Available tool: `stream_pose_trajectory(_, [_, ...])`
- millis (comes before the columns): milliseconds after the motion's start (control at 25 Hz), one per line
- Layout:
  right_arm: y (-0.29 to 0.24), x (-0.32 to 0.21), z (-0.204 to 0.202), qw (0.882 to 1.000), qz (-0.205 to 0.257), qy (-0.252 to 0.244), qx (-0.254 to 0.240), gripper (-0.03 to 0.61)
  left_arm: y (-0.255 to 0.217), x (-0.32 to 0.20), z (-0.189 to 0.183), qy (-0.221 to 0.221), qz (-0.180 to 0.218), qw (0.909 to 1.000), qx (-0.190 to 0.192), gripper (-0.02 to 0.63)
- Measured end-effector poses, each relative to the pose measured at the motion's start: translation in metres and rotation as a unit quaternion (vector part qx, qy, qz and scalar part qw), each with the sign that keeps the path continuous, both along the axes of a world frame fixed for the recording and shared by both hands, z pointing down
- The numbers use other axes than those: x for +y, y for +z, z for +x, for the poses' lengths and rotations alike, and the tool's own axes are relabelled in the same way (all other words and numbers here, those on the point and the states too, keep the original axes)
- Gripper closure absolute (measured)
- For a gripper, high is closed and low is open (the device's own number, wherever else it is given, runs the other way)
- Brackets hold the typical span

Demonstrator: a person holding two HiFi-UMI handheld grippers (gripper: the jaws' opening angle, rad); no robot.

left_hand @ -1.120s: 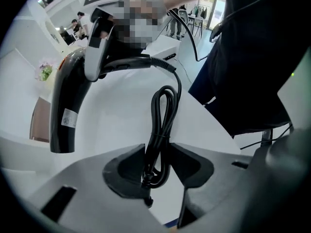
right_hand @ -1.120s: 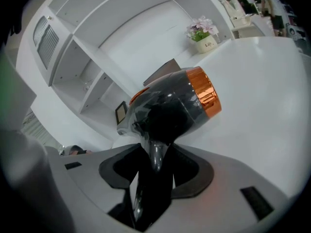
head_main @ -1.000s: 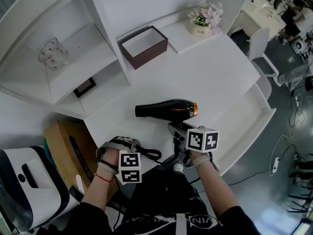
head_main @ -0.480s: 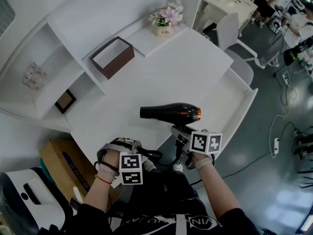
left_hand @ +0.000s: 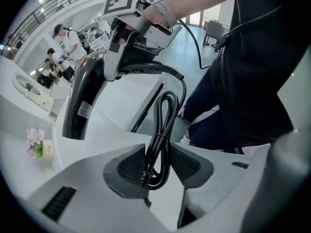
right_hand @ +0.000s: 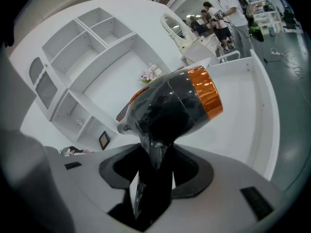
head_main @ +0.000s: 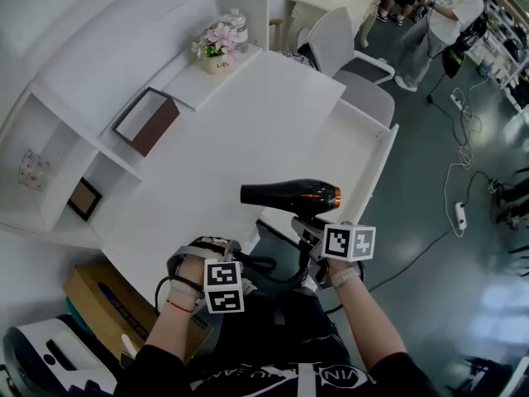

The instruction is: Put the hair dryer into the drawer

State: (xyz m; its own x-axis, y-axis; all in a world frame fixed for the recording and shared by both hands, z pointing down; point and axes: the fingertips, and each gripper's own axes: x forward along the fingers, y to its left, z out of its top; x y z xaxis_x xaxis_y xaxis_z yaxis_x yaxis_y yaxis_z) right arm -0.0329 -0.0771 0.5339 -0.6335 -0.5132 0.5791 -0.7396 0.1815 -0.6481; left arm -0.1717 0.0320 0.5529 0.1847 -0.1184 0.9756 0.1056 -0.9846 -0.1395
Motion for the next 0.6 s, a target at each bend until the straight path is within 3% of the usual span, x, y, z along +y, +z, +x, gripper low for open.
stream_pose_trajectory(320, [0.008, 0.003, 0.07, 1.0, -0.009, 0.023, 0.009, 0.4, -0.002, -0.002, 0.069, 0.011, 0.005, 0.9999, 0.006, 0.452])
stream_pose_trajectory(600, [0.019, -0.004, 0.114, 1.0, -0.021, 0.001, 0.023, 0.4, 0.007, -0.004, 0.119, -0.016, 0.003, 0.9998, 0.015, 0.453])
